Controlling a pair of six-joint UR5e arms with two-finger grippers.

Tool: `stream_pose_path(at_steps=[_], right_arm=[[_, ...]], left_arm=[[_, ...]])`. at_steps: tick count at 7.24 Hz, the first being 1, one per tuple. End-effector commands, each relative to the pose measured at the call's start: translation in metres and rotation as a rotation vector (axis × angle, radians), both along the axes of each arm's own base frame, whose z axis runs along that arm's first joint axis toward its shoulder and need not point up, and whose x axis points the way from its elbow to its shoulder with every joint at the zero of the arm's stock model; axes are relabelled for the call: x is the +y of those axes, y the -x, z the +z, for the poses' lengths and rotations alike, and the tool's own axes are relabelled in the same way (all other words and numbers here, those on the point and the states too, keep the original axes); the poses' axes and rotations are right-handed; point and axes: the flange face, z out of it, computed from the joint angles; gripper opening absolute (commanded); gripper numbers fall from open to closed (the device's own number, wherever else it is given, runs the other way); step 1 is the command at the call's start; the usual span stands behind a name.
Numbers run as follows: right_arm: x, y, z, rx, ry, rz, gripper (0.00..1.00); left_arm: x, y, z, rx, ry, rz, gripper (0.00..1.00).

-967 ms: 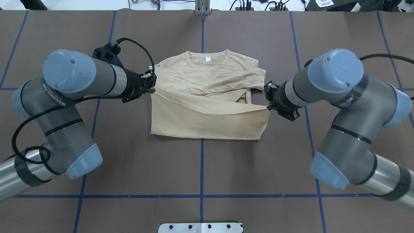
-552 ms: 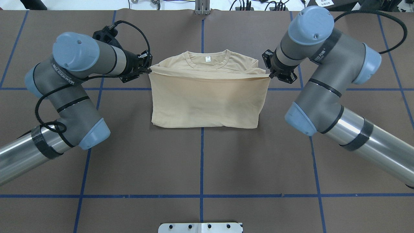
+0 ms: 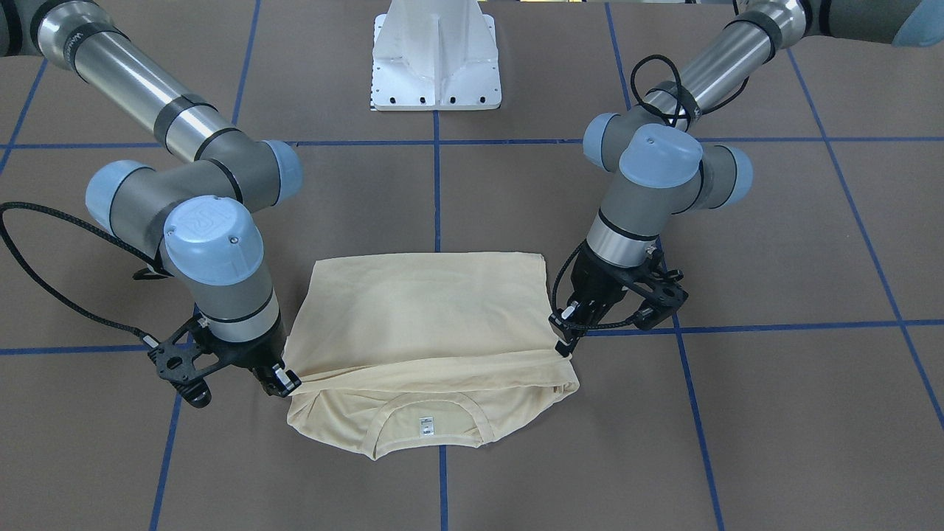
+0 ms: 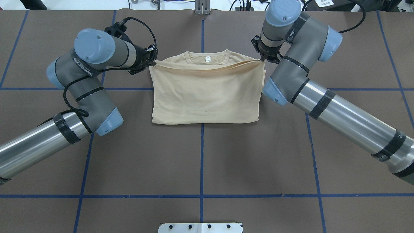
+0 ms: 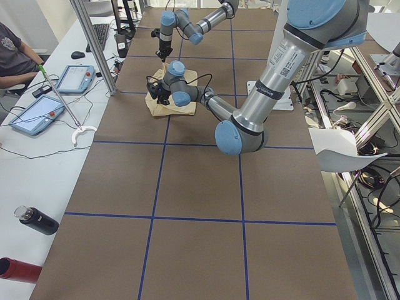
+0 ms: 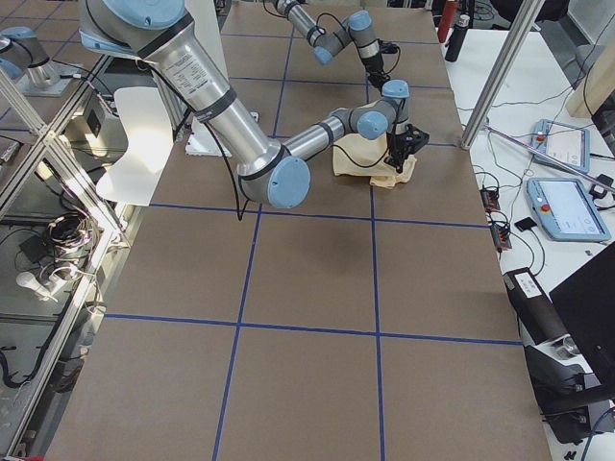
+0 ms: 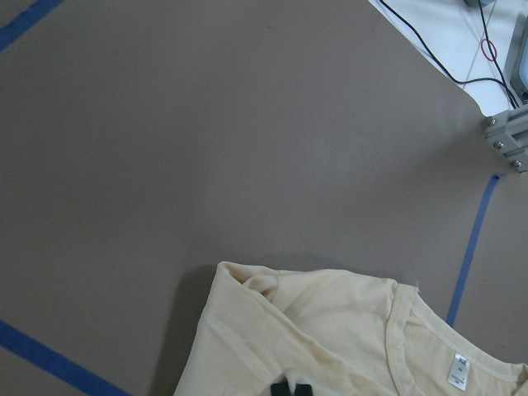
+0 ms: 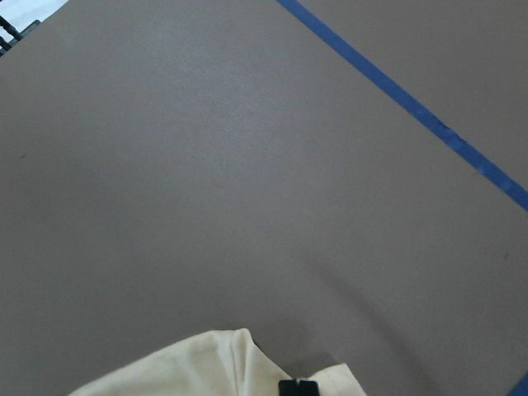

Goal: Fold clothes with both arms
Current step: 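Lower the hem onto the collar edge and open both grippers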

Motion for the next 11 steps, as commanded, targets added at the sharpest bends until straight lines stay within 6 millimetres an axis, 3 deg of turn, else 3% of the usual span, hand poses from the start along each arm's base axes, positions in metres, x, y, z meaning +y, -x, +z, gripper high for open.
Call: stream_pose_path(at_steps=[1,3,6,7,8,9,11], right_arm=[[-0.017,0.016,0.005,0.005,-0.006,0.001,0.00],[-0.022,0.020,0.015,0.026,-0.017,0.016,0.00],[-0.021,0.025,0.009,0.023,-0.021,0.013,0.00],[-0.021,0.025,0.007,0.021,-0.024,0.014,0.00],[-0.022,0.025,0.005,0.020,-0.023,0.017,0.21],[-0.024,0.027,-0.001,0.016,-0.026,0.018,0.49],[-0.027,0.024,-0.003,0.016,-0.030,0.026,0.57]], left_arm=[[-0.017,-0.014,0.025,-0.012,-0.008,-0.025,0.00],[-0.019,-0.016,0.031,-0.017,-0.014,-0.039,0.00],[-0.022,-0.019,0.041,-0.028,-0.005,-0.039,0.02],[-0.023,-0.019,0.044,-0.029,-0.003,-0.041,0.14],[-0.024,-0.019,0.046,-0.032,-0.002,-0.044,0.23],[-0.025,-0.019,0.046,-0.032,-0.002,-0.045,0.36],[-0.025,-0.017,0.045,-0.029,-0.005,-0.047,0.40]])
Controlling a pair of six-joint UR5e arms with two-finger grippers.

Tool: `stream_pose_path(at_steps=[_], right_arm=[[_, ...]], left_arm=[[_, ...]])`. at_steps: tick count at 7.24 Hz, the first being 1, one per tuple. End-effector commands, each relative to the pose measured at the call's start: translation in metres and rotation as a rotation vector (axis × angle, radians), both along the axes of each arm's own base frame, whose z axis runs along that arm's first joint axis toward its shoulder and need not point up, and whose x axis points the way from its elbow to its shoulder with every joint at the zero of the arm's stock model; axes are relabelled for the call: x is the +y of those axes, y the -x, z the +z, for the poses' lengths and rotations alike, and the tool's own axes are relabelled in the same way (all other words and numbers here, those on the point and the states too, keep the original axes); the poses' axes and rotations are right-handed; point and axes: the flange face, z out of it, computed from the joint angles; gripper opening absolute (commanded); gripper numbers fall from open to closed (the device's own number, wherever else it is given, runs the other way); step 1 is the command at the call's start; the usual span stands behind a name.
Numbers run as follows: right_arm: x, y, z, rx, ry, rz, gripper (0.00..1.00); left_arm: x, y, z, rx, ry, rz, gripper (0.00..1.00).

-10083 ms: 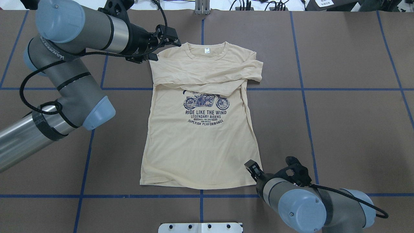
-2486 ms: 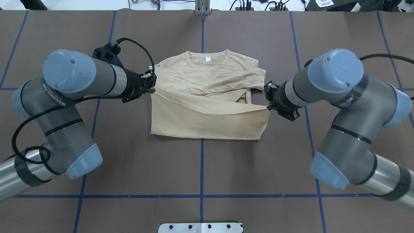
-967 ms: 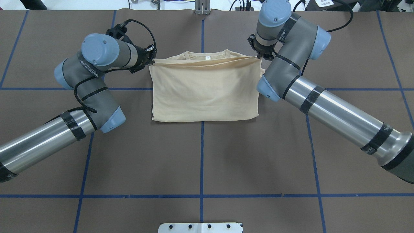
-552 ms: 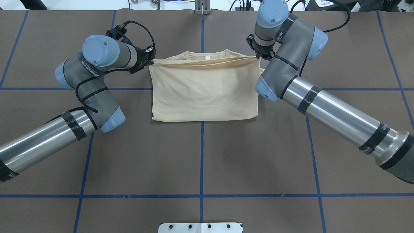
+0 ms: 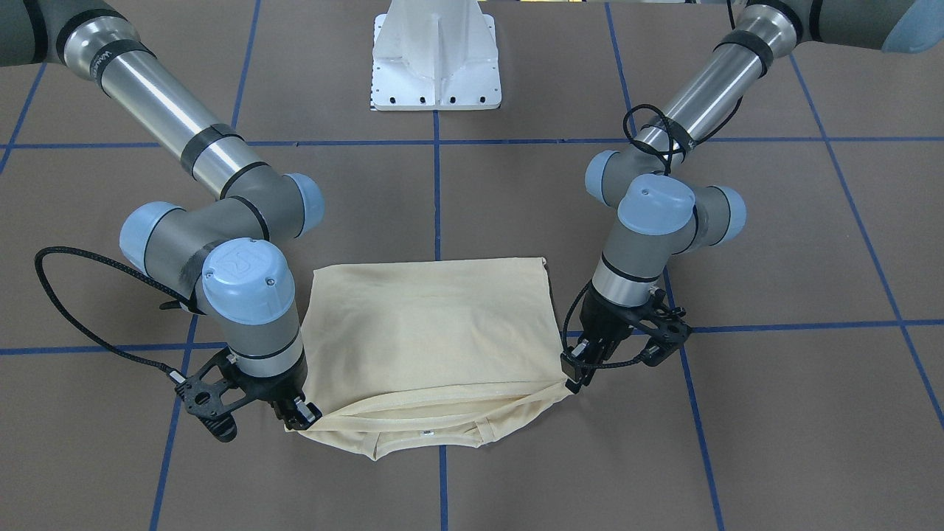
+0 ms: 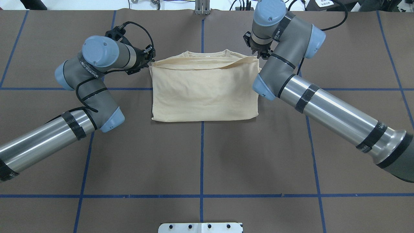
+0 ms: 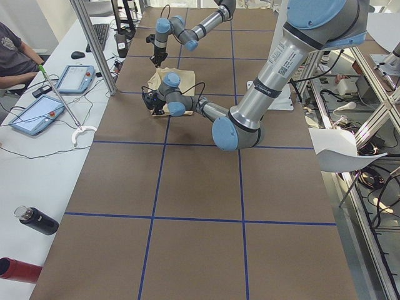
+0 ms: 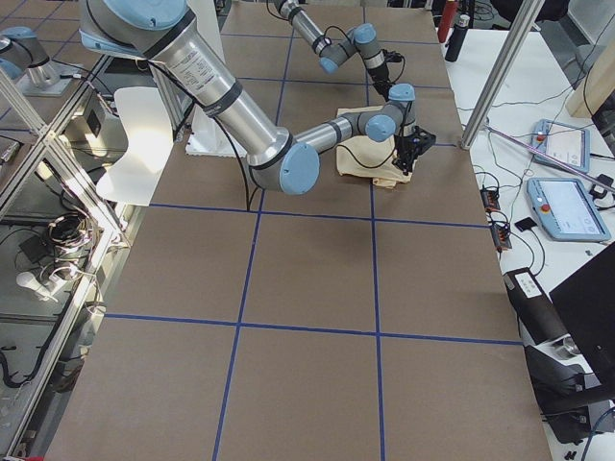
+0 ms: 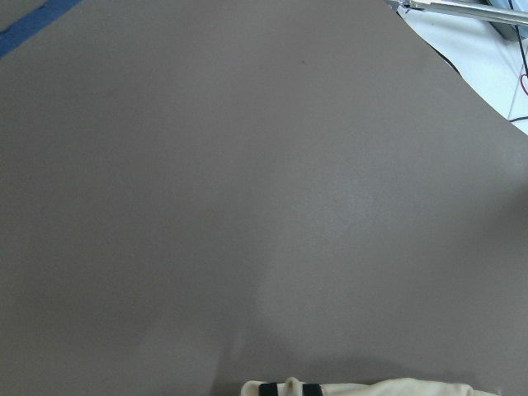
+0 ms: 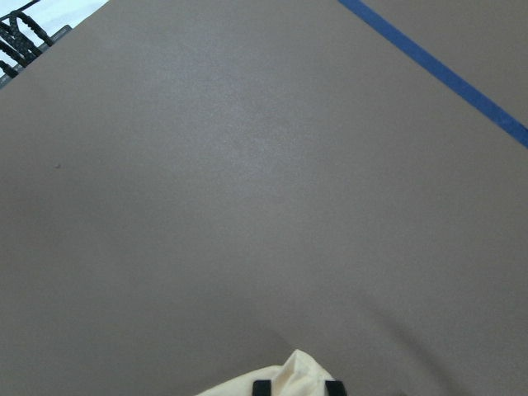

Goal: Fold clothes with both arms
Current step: 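Lower the hem onto the collar edge and open both grippers, then raise the left gripper away while the right gripper moves beside the folded shirt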

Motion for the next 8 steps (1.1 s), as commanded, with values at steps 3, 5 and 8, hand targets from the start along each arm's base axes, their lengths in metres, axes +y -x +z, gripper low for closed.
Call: stream_pose_path(at_steps=[3,5,8], right_arm=[[0.056,-0.040,-0.005,-0.117,-0.011,0.061,0.63],[0.139,-0.063,0.008,-0.214,0.043,0.113,0.69],[0.219,-0.038,0.016,-0.289,0.182,0.262,0.80]], left_arm=[[-0.018,0.039,-0.018,0.049,-0.056,-0.027,0.41],[-0.014,0.056,-0.025,0.046,-0.099,0.028,0.47],[-0.008,0.064,-0.021,0.049,-0.102,0.028,0.47]])
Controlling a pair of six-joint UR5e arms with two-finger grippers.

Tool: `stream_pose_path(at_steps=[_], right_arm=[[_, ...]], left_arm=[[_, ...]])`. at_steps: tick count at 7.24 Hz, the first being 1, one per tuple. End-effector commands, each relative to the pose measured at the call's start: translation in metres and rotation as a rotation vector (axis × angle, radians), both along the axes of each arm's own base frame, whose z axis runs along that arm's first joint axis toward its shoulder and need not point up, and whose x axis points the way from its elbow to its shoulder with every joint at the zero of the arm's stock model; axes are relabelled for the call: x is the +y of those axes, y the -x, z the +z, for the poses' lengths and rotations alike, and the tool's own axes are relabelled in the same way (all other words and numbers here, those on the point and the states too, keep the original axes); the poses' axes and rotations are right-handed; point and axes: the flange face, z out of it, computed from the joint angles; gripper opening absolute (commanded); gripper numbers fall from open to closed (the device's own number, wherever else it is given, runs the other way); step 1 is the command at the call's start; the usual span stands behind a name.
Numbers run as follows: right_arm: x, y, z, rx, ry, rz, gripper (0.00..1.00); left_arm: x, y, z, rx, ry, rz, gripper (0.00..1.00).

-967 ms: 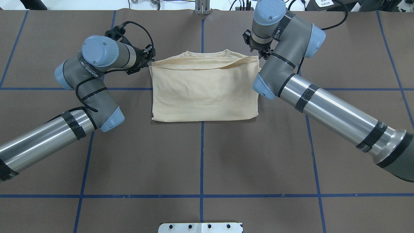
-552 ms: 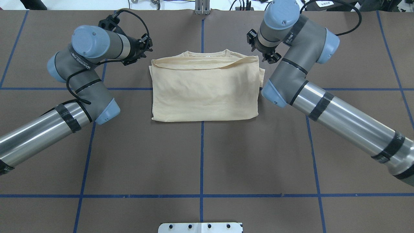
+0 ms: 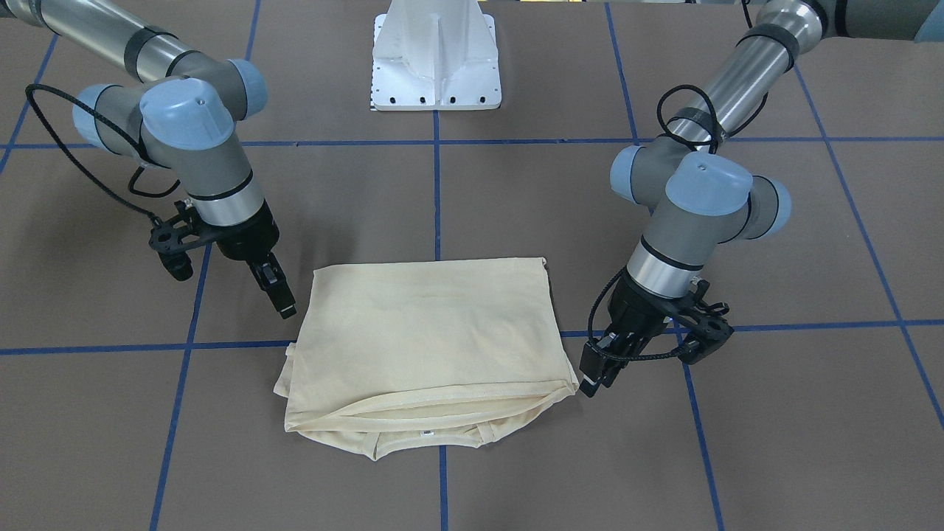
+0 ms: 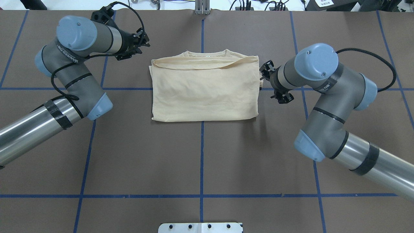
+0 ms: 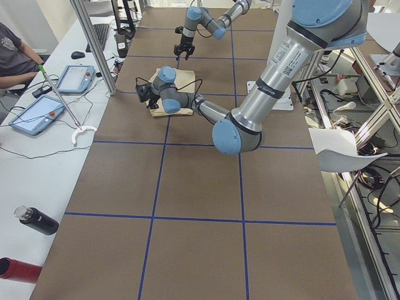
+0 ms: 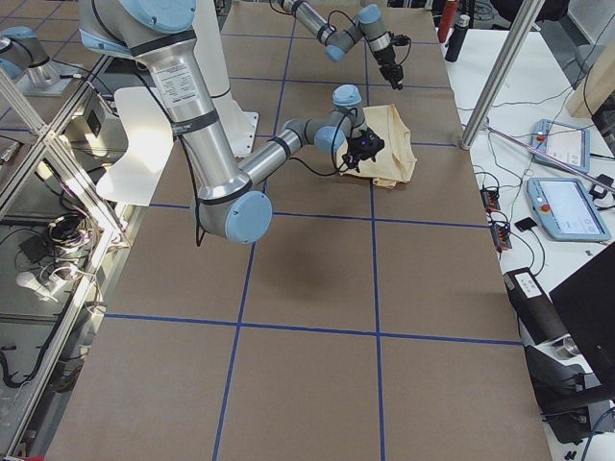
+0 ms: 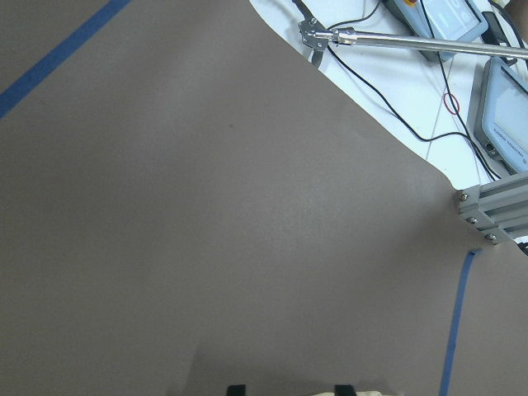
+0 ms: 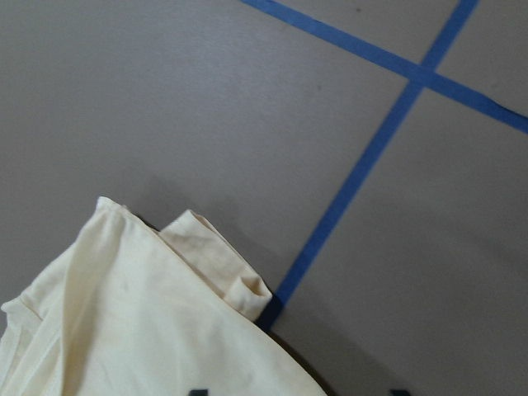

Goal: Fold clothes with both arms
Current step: 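Raise the left gripper away while the right gripper moves beside the folded shirt, then push the side of the folded shirt with the right gripper to straighten it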

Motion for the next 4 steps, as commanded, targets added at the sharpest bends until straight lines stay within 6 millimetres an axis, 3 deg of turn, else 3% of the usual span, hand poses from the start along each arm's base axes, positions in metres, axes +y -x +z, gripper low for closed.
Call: stream_pose_path(at_steps=[1,4], right_arm=[[0.045,0.035,0.006,-0.008,0.048,0.073,0.80],[0.059,0.053,0.017,0.015,0.054,0.041,0.80]], left_arm=[[0.006,0.005,0.011,-0.007,0.002,-0.002,0.47],[0.007,0.007,0.011,-0.007,-0.002,-0.008,0.48]])
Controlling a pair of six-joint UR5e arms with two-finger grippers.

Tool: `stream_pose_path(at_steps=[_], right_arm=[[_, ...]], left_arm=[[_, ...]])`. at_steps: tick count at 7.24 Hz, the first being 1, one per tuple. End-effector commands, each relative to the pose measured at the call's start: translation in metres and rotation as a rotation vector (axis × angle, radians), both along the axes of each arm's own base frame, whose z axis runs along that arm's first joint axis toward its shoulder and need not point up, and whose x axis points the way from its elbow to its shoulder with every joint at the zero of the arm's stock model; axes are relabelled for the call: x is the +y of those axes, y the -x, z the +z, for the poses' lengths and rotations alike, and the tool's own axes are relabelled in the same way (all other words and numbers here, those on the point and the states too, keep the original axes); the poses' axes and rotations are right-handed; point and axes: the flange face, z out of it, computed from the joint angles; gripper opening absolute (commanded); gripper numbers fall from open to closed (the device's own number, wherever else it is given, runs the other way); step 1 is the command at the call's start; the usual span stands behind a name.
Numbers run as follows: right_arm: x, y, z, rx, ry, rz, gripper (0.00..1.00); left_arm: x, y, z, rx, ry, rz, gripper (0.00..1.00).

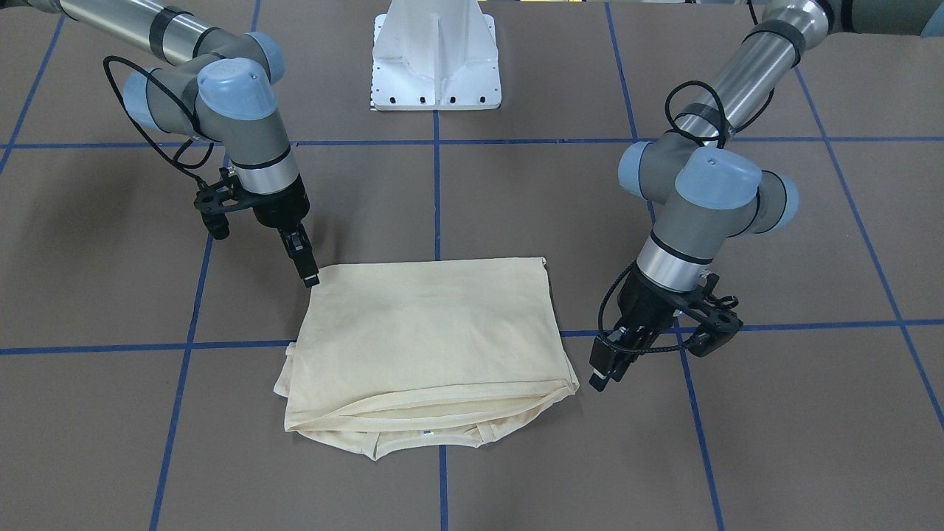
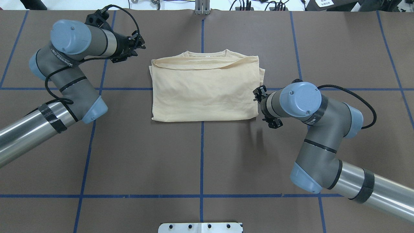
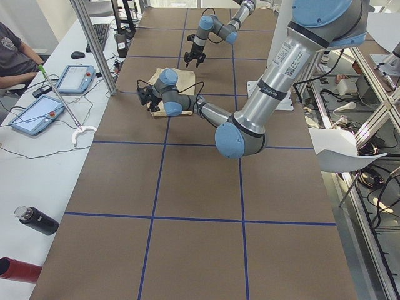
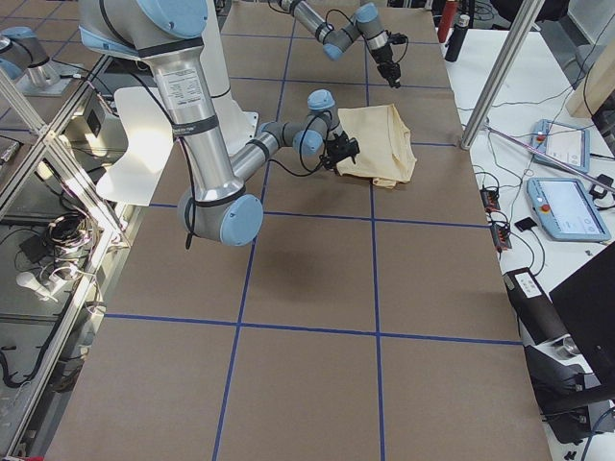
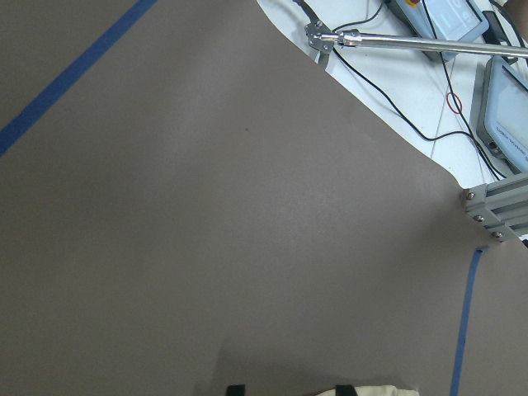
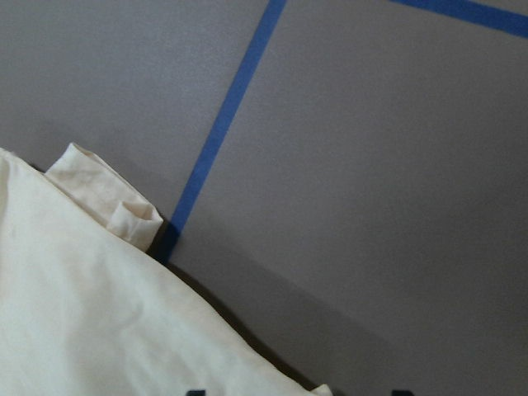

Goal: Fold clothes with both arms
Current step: 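Push the side of the folded shirt with the right gripper to straighten it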

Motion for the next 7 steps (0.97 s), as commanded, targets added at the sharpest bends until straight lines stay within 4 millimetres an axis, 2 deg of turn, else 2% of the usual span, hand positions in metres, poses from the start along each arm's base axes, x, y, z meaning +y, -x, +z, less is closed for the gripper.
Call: stream_pose_path(at_steps=[1,3,7], right_arm=[[0.008,0.012,0.011,0.022,0.007,-0.020,0.80],[0.008,0.019,0.016,0.034,0.009,-0.028,0.79],[0.007,0.025,0.009,0.029,-0.001,-0.029,0.75]], left_arm=[[0.001,0.001,0.000,0.000,-0.002,-0.002,0.48],[0.001,0.002,0.003,-0.003,0.000,-0.001,0.48],[0.002,0.004,0.014,-0.018,0.006,-0.013,0.48]])
